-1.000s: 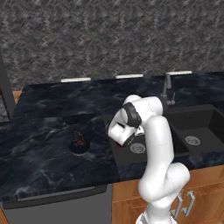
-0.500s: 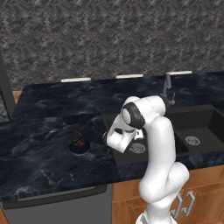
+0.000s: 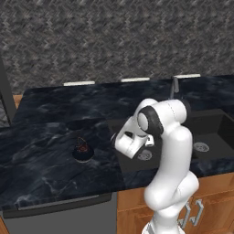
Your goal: Place the mug in the left basin and the teapot in the right basin of the sink.
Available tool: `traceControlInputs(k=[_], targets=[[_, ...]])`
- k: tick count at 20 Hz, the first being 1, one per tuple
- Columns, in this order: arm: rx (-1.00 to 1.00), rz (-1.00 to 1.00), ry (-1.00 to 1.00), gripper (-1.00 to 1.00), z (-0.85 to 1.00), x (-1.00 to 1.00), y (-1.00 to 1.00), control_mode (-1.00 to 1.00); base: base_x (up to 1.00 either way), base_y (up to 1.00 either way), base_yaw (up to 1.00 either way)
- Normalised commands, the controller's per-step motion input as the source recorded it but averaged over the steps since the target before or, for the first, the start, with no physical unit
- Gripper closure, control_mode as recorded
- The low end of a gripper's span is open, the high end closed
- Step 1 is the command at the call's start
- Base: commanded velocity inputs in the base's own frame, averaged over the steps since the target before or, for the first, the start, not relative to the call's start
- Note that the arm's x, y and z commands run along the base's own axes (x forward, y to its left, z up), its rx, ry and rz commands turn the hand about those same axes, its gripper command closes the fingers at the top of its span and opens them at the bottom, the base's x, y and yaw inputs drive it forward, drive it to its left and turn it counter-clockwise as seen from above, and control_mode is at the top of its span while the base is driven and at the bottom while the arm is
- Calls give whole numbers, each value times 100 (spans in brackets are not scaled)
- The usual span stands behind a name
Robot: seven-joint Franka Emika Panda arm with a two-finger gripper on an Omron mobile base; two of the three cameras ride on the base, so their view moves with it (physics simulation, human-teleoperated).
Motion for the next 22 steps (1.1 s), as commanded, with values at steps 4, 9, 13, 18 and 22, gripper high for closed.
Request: traceControlInputs(k=[4,9,13,18,22], targets=[[6,0,9,-100,44,-21,0,-100,0,0,0],[0,2,8,-100,51,-18,2,-100,0,0,0],[0,6,2,-100,54,-14,6,-100,0,0,0],[0,8,1,-100,60,-9,6,-100,0,0,0],[0,9,2,-100,62,-3,10,-100,0,0,0]])
